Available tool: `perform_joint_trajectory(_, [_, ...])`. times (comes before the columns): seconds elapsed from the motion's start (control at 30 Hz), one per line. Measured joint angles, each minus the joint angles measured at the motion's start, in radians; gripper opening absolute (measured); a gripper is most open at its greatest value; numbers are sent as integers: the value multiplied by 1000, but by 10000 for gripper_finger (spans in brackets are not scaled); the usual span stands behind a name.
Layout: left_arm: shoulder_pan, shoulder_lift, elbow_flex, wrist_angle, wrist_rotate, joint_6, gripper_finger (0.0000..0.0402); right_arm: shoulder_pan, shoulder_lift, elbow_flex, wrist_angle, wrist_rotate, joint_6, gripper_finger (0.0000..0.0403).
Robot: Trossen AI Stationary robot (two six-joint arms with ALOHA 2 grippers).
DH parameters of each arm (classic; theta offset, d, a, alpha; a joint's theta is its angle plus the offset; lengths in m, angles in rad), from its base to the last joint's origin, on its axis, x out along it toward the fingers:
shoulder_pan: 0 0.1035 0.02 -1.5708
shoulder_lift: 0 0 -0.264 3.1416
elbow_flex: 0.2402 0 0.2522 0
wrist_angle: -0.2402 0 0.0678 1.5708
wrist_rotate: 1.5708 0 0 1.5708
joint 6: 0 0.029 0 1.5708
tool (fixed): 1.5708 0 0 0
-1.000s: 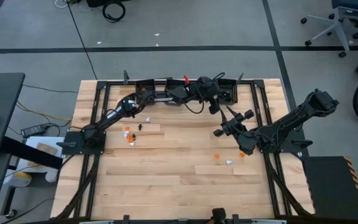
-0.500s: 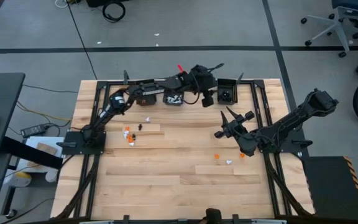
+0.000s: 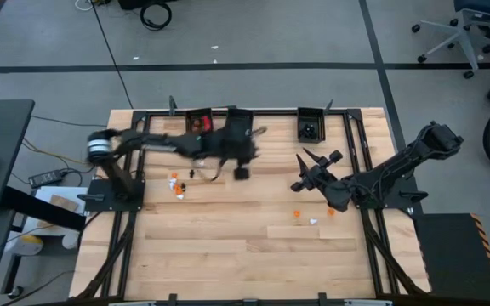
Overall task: Sort Halloween decoration
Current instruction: Put the white ghost toy into the middle black bin
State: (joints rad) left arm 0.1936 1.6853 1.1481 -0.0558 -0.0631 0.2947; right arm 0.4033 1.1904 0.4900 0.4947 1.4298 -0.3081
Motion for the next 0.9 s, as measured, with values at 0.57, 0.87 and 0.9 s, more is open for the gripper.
perform_joint_trajectory(0.57, [-198, -466, -438, -377, -165, -334, 70, -187, 1, 0, 27, -377, -1, 137])
perform_joint_trajectory(0.87, [-211, -510, -438, -707, -108, -446, 71, -278, 2, 0, -11, -823, 8, 137])
perform_joint_trajectory(0.9, [-214, -510, -438, -723, -98, -445, 71, -286, 2, 0, -14, -873, 16, 137])
